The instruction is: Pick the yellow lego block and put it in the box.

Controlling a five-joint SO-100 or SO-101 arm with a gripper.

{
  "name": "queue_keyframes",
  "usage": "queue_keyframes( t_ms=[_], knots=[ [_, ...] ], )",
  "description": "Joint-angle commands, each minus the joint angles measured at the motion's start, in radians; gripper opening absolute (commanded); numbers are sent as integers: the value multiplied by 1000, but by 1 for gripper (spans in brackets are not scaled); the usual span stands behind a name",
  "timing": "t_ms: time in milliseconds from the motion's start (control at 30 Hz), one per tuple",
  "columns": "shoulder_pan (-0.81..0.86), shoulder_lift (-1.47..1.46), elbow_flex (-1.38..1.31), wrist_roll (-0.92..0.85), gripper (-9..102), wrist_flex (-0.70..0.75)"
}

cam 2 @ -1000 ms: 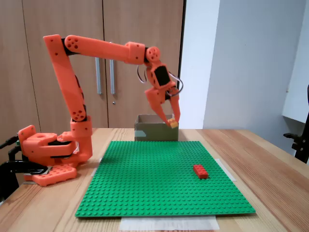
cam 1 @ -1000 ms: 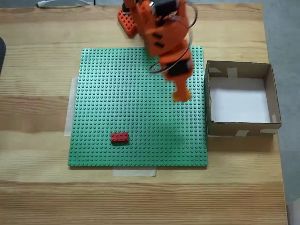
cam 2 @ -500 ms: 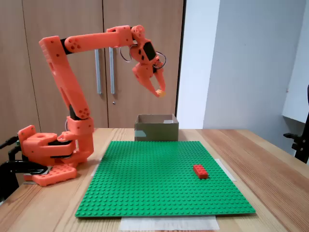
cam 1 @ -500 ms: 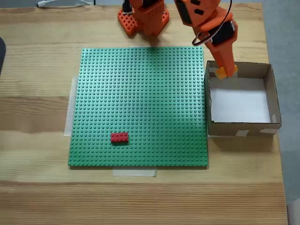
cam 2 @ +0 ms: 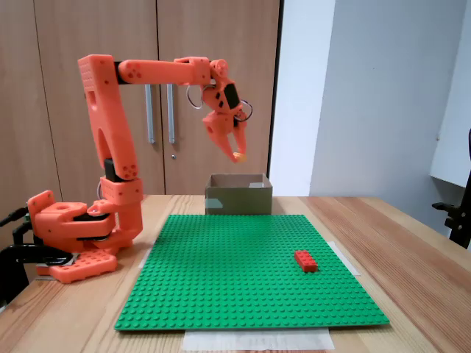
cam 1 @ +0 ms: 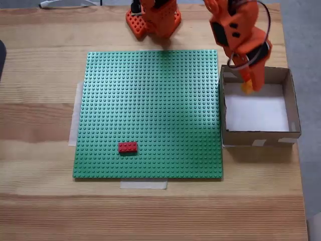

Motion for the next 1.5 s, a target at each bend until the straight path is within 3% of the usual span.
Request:
queue_keyframes(
  t_ms=[0,567,933,1167,1467],
  knots=[
    [-9,-54,-100,-17,-1,6],
    [-66,-347,-163,-100,-1,-55],
    [-74,-371,-84,-164,-1,-150],
    [-77,-374,-75,-198,12,-132],
    [-67,-328,-78,-199,20,-110]
  ],
)
